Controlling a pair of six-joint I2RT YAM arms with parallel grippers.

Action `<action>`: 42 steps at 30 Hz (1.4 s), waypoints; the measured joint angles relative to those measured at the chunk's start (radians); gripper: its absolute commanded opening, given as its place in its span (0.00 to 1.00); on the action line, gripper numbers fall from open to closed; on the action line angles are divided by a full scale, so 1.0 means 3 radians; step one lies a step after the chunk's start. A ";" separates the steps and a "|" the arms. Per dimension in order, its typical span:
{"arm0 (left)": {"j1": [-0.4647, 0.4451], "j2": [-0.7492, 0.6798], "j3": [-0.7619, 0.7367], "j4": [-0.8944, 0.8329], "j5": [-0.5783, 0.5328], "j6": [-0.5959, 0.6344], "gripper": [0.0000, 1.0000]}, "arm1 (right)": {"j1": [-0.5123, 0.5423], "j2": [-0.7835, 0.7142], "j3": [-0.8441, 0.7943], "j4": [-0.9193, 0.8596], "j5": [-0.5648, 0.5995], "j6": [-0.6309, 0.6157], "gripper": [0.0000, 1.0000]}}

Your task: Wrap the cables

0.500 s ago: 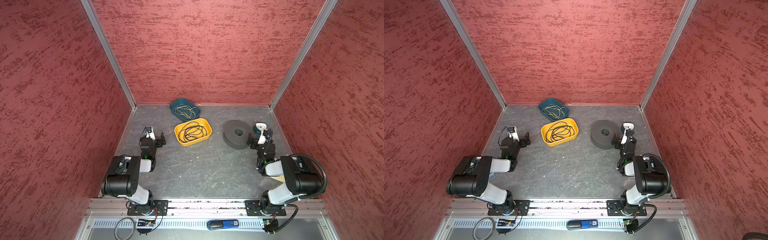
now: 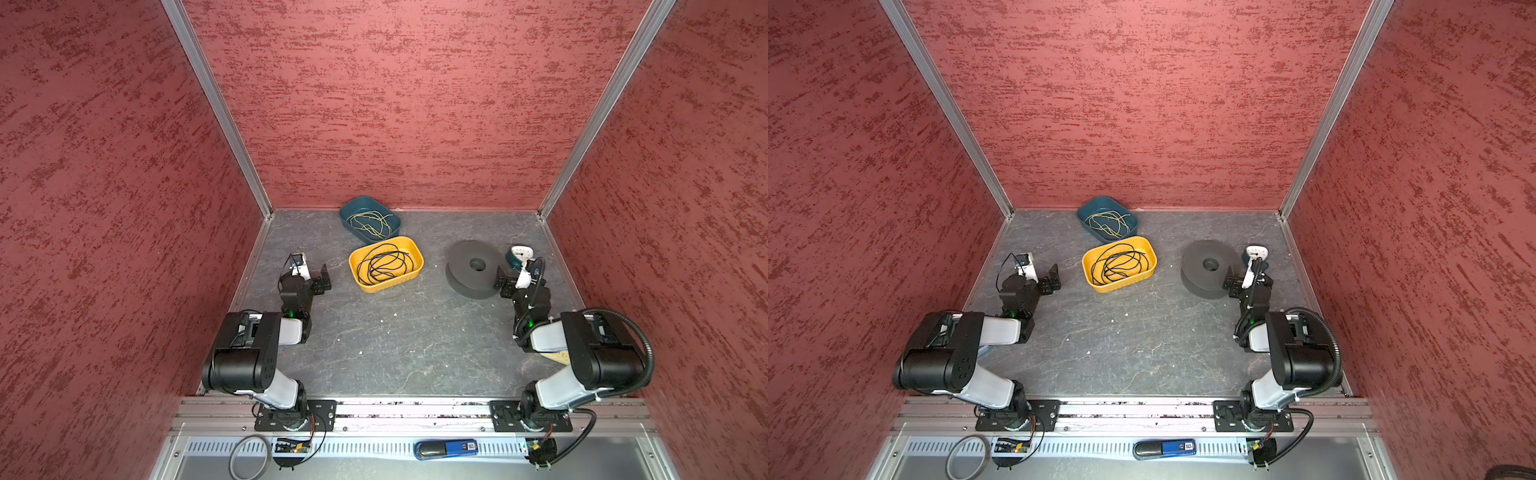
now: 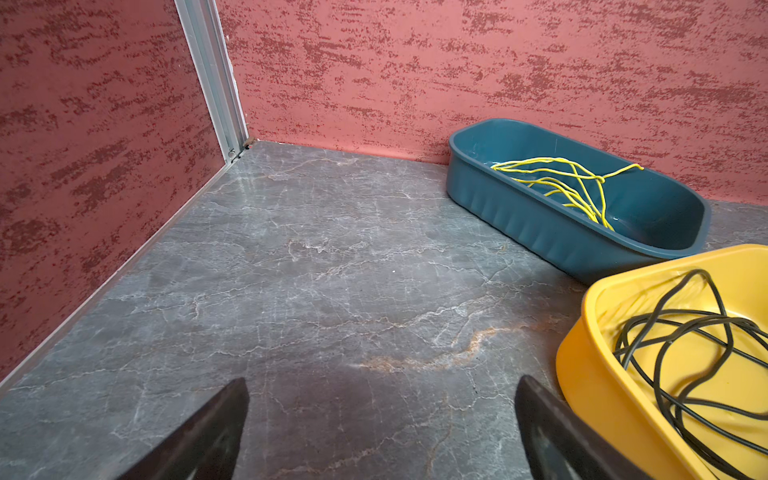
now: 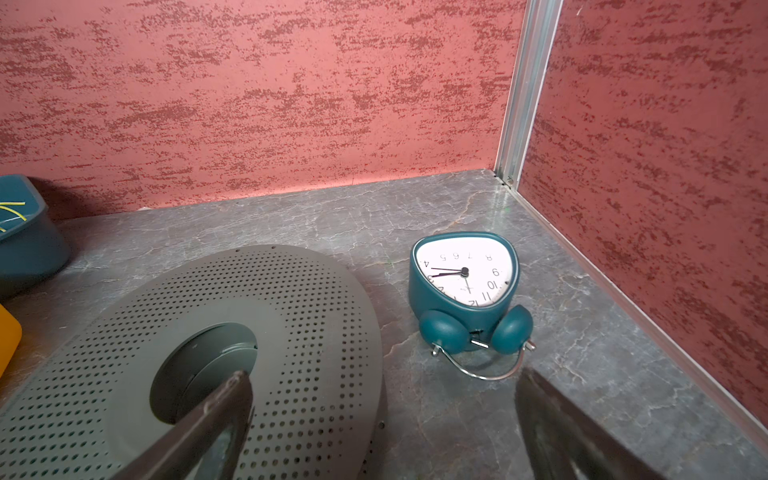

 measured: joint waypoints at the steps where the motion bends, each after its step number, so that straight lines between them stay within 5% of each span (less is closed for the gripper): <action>1: 0.0000 0.0000 0.0000 0.0000 0.0000 0.0000 0.99 | 0.0000 0.0000 0.0000 0.0000 0.0000 0.0000 0.99; 15: -0.0024 0.0000 0.0000 -0.0003 -0.0041 0.0001 1.00 | 0.0032 -0.0010 -0.0011 0.0036 0.0055 -0.0017 0.99; 20: -0.0111 -0.0197 0.0089 -0.0373 -0.0229 0.0003 0.99 | 0.0109 -0.0415 -0.0042 -0.0181 0.0109 -0.0078 0.99; 25: -0.0210 -0.0664 0.0575 -0.1298 -0.0407 -0.0125 1.00 | 0.0273 -0.1061 0.0273 -0.0973 0.0298 0.0055 0.99; 31: -0.0298 -0.0997 0.0998 -0.2223 -0.0282 -0.0469 1.00 | 0.0462 -0.1190 0.0944 -0.2038 0.0331 0.0487 0.99; 42: -0.0390 -0.0992 0.1204 -0.3276 0.0796 -0.0914 1.00 | 0.0954 -0.0904 0.1843 -0.3510 0.0111 0.0888 0.99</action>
